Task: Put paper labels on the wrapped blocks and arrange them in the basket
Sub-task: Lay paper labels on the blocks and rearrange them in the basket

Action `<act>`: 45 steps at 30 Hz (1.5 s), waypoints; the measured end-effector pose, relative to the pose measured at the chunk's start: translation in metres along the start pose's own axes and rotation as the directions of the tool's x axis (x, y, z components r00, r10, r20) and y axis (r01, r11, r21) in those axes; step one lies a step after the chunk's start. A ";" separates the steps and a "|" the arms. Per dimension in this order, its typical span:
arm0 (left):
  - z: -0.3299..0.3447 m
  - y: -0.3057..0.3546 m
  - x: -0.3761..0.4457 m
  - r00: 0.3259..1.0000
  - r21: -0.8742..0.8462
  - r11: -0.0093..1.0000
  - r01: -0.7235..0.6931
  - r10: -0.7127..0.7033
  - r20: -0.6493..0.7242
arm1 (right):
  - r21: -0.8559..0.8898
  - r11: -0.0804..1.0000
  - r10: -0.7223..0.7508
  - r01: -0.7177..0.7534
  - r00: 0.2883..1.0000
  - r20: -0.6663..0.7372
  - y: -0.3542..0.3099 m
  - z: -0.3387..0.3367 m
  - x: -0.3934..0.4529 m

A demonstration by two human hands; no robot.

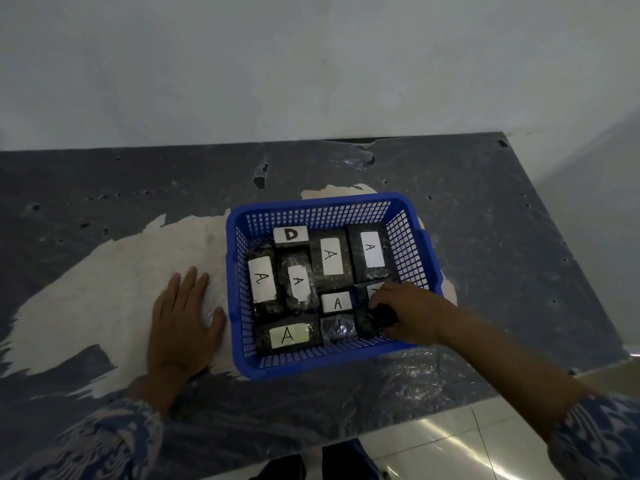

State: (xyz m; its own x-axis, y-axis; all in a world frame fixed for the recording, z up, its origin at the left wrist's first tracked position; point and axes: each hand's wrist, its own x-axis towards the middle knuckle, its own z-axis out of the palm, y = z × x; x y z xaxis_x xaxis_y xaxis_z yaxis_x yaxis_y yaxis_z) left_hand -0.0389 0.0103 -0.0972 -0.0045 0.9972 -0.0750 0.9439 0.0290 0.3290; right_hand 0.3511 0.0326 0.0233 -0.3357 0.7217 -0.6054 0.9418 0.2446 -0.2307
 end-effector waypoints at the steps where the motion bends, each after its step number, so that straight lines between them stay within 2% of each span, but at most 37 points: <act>1: 0.000 0.000 0.000 1.000 0.000 1.000 0.001 -0.001 -0.001 | -0.026 1.000 -0.002 0.002 1.000 0.015 0.000 0.001 0.002; 7: 0.001 0.000 0.000 1.000 0.001 1.000 -0.004 0.004 -0.007 | -0.193 0.981 -0.011 0.033 0.994 0.111 -0.004 -0.010 0.017; 11: 0.003 -0.003 0.000 1.000 -0.004 1.000 -0.009 0.009 -0.008 | -0.265 0.960 -0.061 0.090 0.991 0.116 -0.005 -0.014 0.023; 17: 0.002 -0.003 0.001 1.000 -0.011 1.000 0.003 -0.003 0.003 | -0.119 0.987 -0.096 0.109 0.989 0.111 0.003 -0.014 0.024; 24: 0.000 -0.001 0.001 1.000 -0.008 1.000 0.002 -0.001 0.010 | 0.076 0.996 -0.055 0.047 0.992 0.110 0.010 -0.020 0.012; 27: 0.000 -0.001 0.001 1.000 -0.008 1.000 -0.001 0.001 0.010 | 0.182 0.980 -0.076 0.083 0.996 -0.042 0.010 -0.029 -0.007; 29: 0.000 -0.002 0.001 1.000 -0.007 1.000 0.000 0.000 0.015 | 0.340 0.937 -0.022 0.075 0.987 -0.157 0.010 -0.038 -0.025; 30: 0.001 -0.003 0.001 1.000 -0.006 1.000 0.001 -0.001 0.018 | 0.478 0.876 0.035 0.062 0.981 -0.191 0.009 -0.042 -0.036; 32: 0.001 -0.003 0.001 1.000 -0.002 1.000 0.002 -0.002 0.023 | 0.769 0.634 0.140 0.085 0.965 -0.222 0.005 -0.042 -0.057; 34: 0.001 -0.002 0.001 1.000 0.002 1.000 0.004 -0.004 0.028 | 0.908 0.390 0.229 0.150 0.940 -0.253 0.000 -0.034 -0.070; 36: 0.000 -0.001 0.001 0.999 0.003 1.000 0.008 -0.008 0.031 | 0.969 0.091 0.284 0.230 0.927 -0.246 -0.009 -0.019 -0.073; 38: -0.001 0.000 0.001 0.999 0.003 1.000 0.011 -0.011 0.033 | 0.937 -0.247 0.278 0.248 0.944 -0.177 -0.021 -0.003 -0.072; 40: -0.003 0.002 0.001 1.000 -0.002 1.000 0.012 -0.011 0.029 | 0.842 -0.500 0.278 0.203 0.958 -0.065 -0.035 0.012 -0.068; 42: -0.005 0.004 0.000 1.000 0.000 1.000 0.008 -0.008 0.024 | 0.734 -0.653 0.277 0.185 0.961 0.005 -0.047 0.024 -0.065; 45: -0.006 0.006 0.000 1.000 0.016 1.000 0.007 -0.008 0.029 | 0.546 -0.823 0.131 0.154 0.988 -0.082 -0.060 0.031 -0.059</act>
State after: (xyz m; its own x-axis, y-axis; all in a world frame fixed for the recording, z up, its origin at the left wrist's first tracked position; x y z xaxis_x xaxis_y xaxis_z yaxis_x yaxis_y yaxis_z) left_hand -0.0353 0.0109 -0.0896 -0.0023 0.9945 -0.1050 0.9489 0.0352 0.3135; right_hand 0.3141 -0.0447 0.0496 -0.2066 0.7979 -0.5662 -0.8372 -0.4437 -0.3198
